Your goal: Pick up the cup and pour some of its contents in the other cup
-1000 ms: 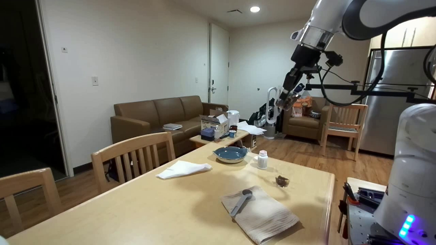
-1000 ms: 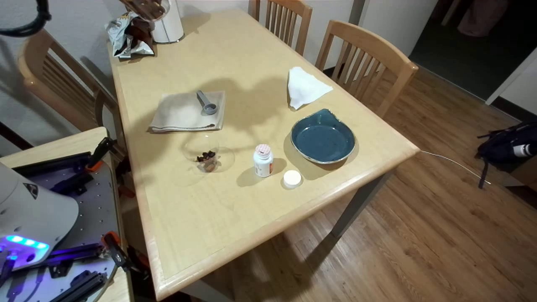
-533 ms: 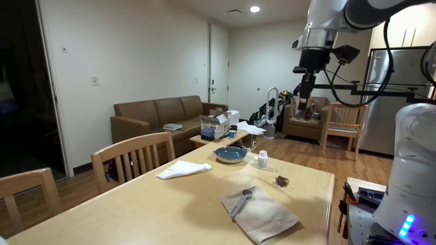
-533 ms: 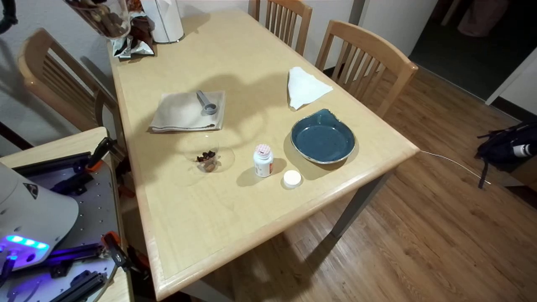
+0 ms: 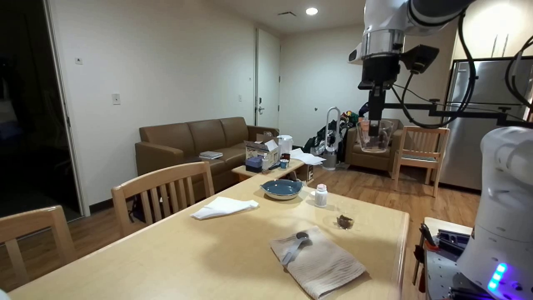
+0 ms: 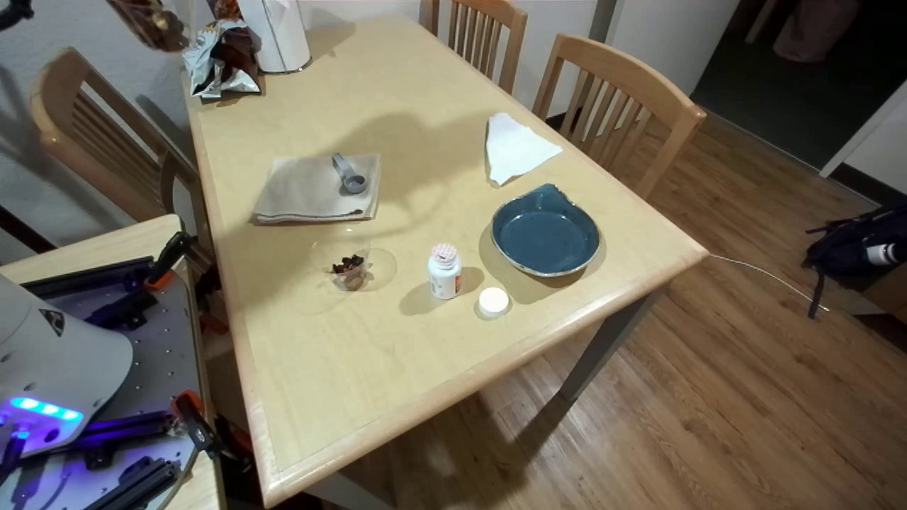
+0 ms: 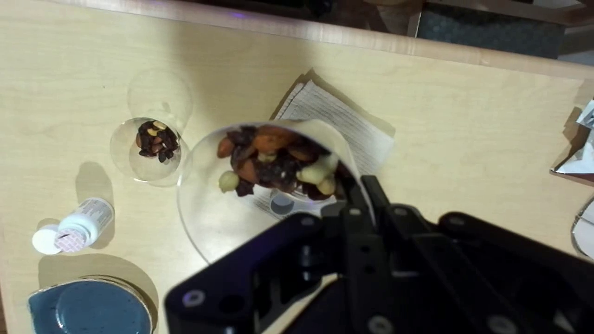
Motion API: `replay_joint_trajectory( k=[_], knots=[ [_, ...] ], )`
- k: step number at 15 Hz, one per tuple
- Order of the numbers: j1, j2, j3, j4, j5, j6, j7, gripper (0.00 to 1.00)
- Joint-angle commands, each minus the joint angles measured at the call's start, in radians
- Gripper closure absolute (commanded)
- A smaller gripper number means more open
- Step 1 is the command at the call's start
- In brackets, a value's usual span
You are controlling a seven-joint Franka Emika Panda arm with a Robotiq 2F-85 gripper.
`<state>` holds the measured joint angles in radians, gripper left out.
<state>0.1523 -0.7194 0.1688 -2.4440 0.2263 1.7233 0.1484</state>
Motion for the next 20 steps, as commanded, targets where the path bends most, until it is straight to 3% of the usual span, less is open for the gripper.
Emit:
replay_joint_trajectory(
  k=[1, 6, 7, 8, 14, 20],
  knots=[
    [-0.011, 0.056, 0.029, 0.037, -0.015, -0.117, 0.046, 0.95],
    [0.001, 0.212, 0.111, 0.099, -0.035, -0.248, 0.092, 0.95],
    [0.011, 0.241, 0.114, 0.113, -0.017, -0.245, 0.079, 0.95],
    [0.01, 0.147, 0.092, 0.041, -0.015, -0.201, 0.06, 0.95],
    [0.021, 0.235, 0.105, 0.087, -0.015, -0.205, 0.061, 0.95],
    [0.019, 0.357, 0.187, 0.148, -0.125, -0.194, 0.173, 0.95]
  ],
)
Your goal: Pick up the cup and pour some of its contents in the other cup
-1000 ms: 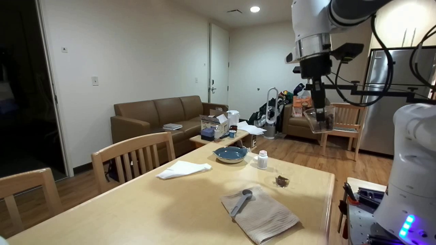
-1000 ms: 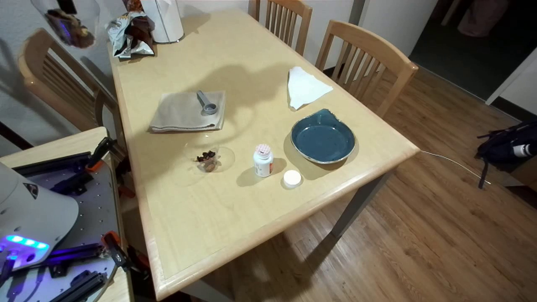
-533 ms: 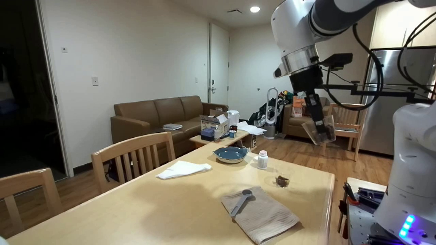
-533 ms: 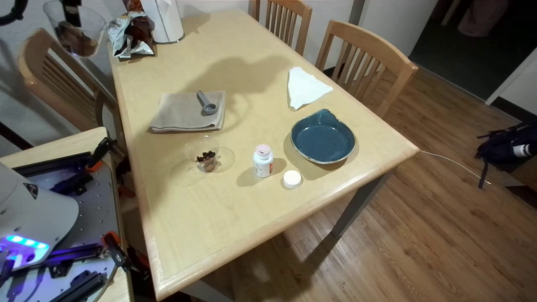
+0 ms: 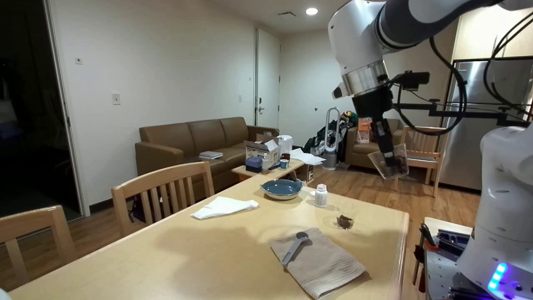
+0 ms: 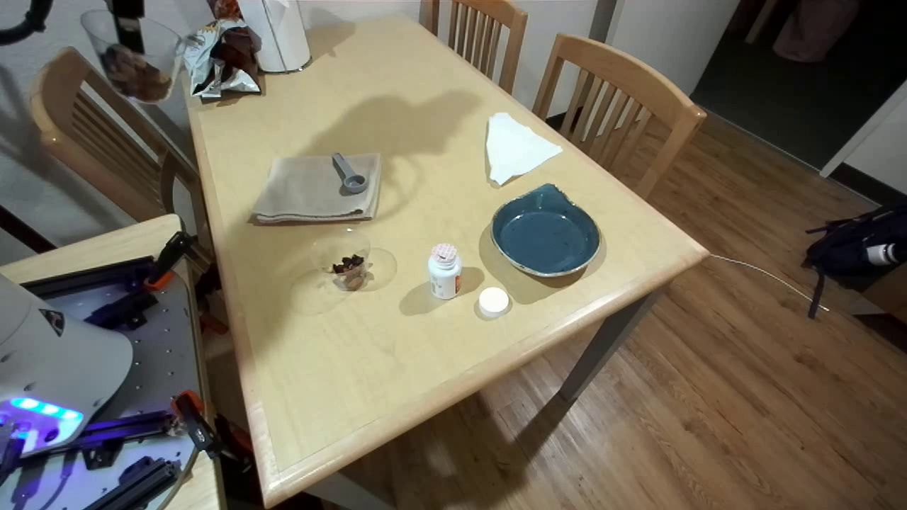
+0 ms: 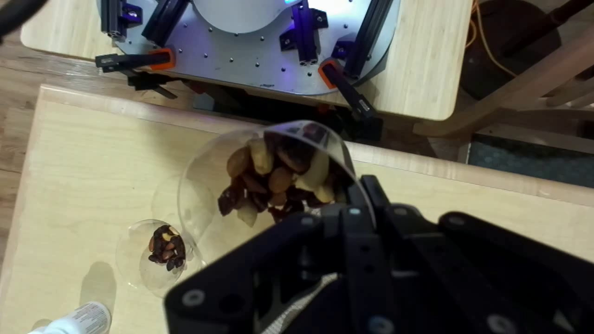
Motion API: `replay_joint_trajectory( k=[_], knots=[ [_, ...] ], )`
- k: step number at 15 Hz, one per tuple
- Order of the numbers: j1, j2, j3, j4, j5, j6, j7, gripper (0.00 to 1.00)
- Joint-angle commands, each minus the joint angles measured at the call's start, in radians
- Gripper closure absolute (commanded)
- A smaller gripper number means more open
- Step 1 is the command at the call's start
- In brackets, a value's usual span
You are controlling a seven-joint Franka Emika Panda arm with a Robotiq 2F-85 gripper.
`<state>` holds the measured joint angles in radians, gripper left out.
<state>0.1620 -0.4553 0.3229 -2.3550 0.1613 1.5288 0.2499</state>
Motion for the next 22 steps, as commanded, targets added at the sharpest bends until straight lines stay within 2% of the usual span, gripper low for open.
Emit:
replay_joint_trajectory(
  k=[1, 2, 3, 6, 7, 9, 11, 15, 18, 19, 22],
  knots=[
    [0.011, 0.116, 0.041, 0.075, -0.079, 0.0, 0.079, 0.95],
    [0.018, 0.129, 0.038, 0.084, -0.068, 0.01, 0.072, 0.95],
    [0.025, 0.069, 0.017, 0.035, -0.051, 0.007, 0.044, 0.95],
    [0.032, 0.117, 0.02, 0.064, -0.054, 0.012, 0.05, 0.95],
    [0.034, 0.113, 0.032, 0.073, -0.081, -0.017, 0.072, 0.95],
    [0.043, 0.116, 0.061, 0.058, -0.201, 0.013, 0.066, 0.95],
    [0.054, 0.154, 0.076, 0.041, -0.305, 0.089, 0.064, 0.95],
    [0.057, 0.245, 0.093, 0.004, -0.524, 0.378, 0.113, 0.95],
    [0.044, 0.363, 0.08, 0.03, -0.701, 0.522, 0.181, 0.95],
    [0.072, 0.289, 0.065, 0.006, -0.624, 0.467, 0.133, 0.95],
    [0.074, 0.361, 0.05, 0.018, -0.678, 0.514, 0.16, 0.95]
  ],
)
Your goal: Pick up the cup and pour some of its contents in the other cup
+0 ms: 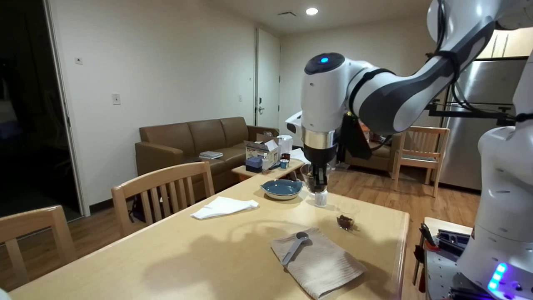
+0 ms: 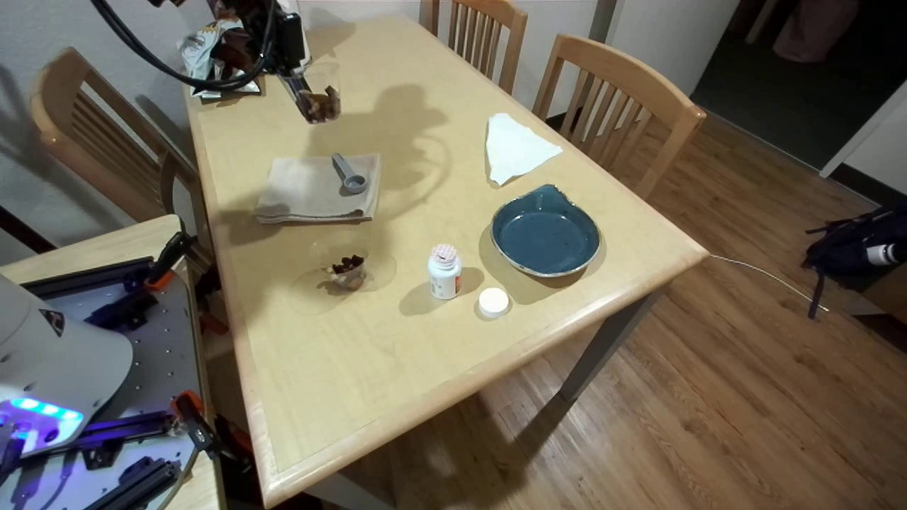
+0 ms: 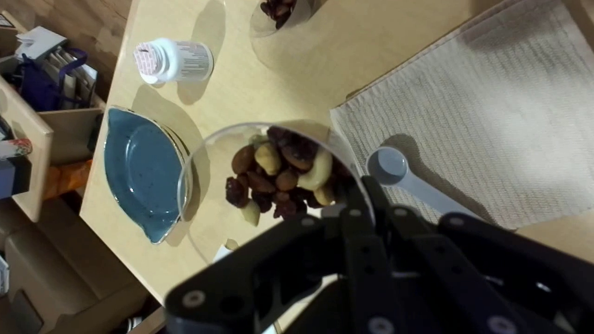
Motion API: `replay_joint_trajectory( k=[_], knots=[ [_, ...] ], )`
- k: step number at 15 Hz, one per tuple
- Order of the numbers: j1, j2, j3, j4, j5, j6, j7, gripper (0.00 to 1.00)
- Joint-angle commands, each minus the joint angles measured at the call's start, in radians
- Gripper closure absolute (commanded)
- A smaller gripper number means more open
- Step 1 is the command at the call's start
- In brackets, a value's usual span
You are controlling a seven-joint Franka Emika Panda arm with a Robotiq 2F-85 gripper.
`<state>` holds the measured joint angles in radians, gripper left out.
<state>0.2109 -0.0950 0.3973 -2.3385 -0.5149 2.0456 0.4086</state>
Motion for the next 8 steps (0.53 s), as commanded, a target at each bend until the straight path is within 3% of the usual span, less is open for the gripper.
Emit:
replay_joint_trajectory(
  k=[1, 3, 8],
  knots=[
    [0.025, 0.007, -0.025, 0.005, -0.004, -0.003, 0.002, 0.95],
    [0.037, 0.019, -0.03, 0.03, 0.047, -0.062, -0.03, 0.95],
    [0.047, 0.115, -0.076, 0.155, 0.302, -0.028, -0.195, 0.95]
  ],
)
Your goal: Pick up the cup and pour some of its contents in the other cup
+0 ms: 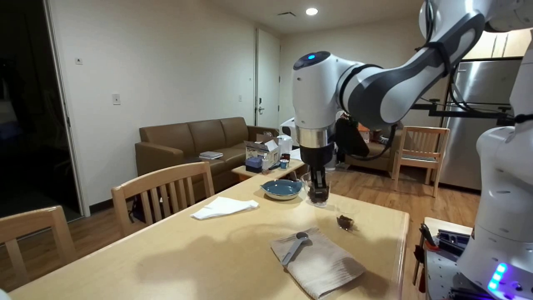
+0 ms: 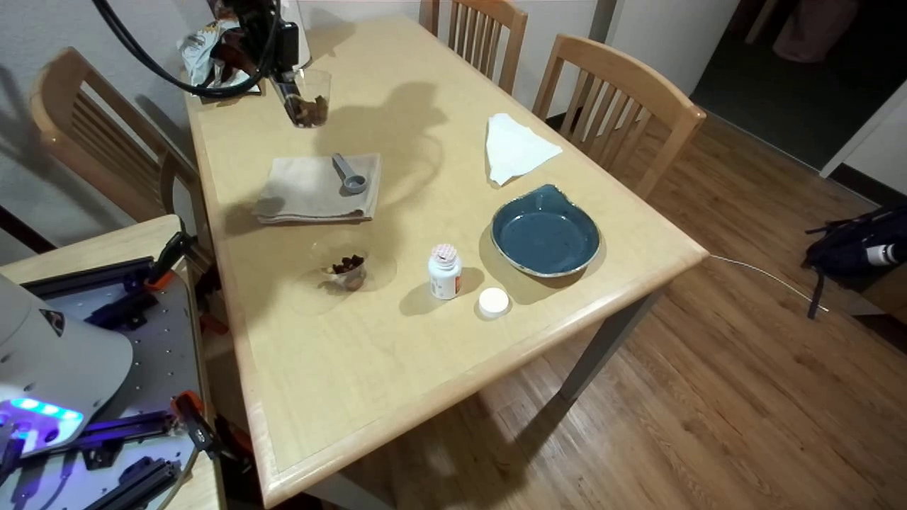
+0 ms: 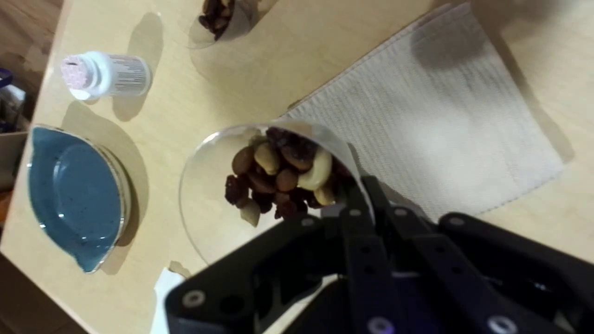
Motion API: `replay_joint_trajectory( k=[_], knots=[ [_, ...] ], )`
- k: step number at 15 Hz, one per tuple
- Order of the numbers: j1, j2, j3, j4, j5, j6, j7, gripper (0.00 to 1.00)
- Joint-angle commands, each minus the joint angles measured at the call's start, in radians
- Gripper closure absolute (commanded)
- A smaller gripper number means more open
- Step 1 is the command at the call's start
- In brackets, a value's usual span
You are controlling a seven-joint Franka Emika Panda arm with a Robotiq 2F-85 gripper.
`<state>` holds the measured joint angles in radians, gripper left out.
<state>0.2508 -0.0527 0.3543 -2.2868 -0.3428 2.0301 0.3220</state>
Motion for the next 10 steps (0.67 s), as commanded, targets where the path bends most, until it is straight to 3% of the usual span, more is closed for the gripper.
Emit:
replay_joint_trajectory(
  k=[1, 5, 7, 10],
  knots=[
    [0.003, 0.091, -0.043, 0.13, 0.17, -0.023, -0.121, 0.95],
    [-0.005, 0.138, -0.075, 0.193, 0.373, 0.049, -0.272, 0.95],
    [0.008, 0.119, -0.082, 0.173, 0.322, 0.035, -0.217, 0.95],
    [0.008, 0.14, -0.089, 0.194, 0.332, 0.043, -0.219, 0.95]
  ],
)
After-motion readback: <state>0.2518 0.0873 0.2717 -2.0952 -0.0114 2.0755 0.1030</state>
